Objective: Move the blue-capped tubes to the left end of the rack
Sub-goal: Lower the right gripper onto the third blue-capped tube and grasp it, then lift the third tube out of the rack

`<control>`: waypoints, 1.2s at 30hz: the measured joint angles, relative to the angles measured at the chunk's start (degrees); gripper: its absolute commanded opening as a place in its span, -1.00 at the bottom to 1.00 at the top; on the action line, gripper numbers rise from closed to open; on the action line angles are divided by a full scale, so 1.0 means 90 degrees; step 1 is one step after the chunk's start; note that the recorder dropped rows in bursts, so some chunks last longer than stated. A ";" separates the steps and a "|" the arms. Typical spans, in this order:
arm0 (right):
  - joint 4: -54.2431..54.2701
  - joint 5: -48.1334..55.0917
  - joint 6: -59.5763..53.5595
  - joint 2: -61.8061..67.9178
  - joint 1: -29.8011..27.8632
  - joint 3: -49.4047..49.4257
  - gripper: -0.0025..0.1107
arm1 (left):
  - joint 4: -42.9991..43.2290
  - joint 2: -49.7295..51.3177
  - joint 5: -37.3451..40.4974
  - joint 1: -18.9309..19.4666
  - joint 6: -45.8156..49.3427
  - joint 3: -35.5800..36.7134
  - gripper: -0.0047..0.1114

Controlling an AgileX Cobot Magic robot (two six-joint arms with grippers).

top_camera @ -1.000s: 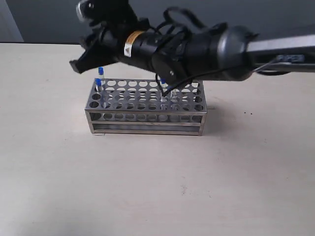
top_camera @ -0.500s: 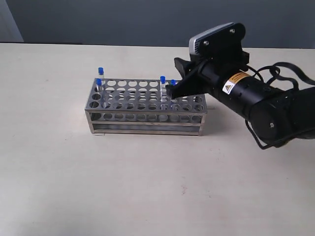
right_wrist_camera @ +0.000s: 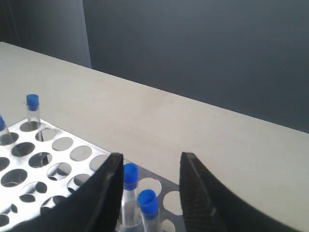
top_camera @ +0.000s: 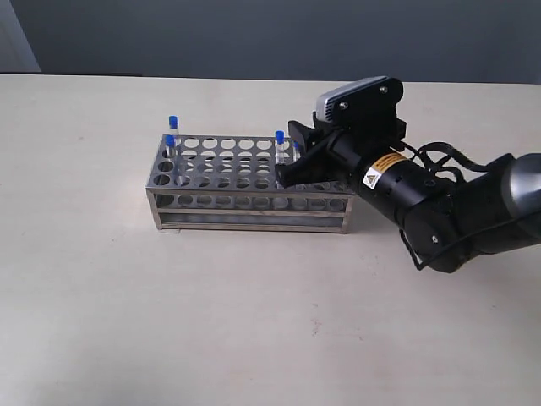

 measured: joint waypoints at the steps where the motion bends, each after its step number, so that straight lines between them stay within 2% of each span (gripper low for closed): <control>1: 0.0017 -0.0080 0.0000 0.0137 0.0000 -0.0026 -0.28 | 0.0000 0.0000 0.0000 0.0000 0.0000 0.0000 -0.91; 8: 0.0049 0.0047 0.0026 0.0725 0.0000 -0.0551 -0.28 | 0.0000 0.0000 0.0000 0.0000 0.0000 0.0000 -0.91; 17: 0.0106 0.0256 0.0026 0.0957 0.0000 -0.0605 -0.30 | 0.0000 0.0000 0.0000 0.0000 0.0000 0.0000 -0.91; 19: 0.0119 0.0256 0.0026 0.0972 0.0000 -0.0605 -0.38 | 0.0000 0.0000 0.0000 0.0000 0.0000 0.0000 -0.91; 23: 0.0150 0.0311 0.0026 0.0972 0.0000 -0.0616 -0.90 | 0.0000 0.0000 0.0000 0.0000 0.0000 0.0000 -0.91; 24: 0.0161 0.0311 0.0026 0.0972 0.0000 -0.0618 -0.96 | 0.0000 0.0000 0.0000 0.0000 0.0000 0.0000 -0.91; 31: 0.0197 0.0383 0.0026 0.0939 0.0000 -0.0629 -0.97 | 0.0000 0.0000 0.0000 0.0000 0.0000 0.0000 -0.91; 36: 0.0211 0.0645 -0.0327 0.0408 0.0000 -0.0629 -0.97 | 0.0000 0.0000 0.0000 0.0000 0.0000 0.0000 -0.91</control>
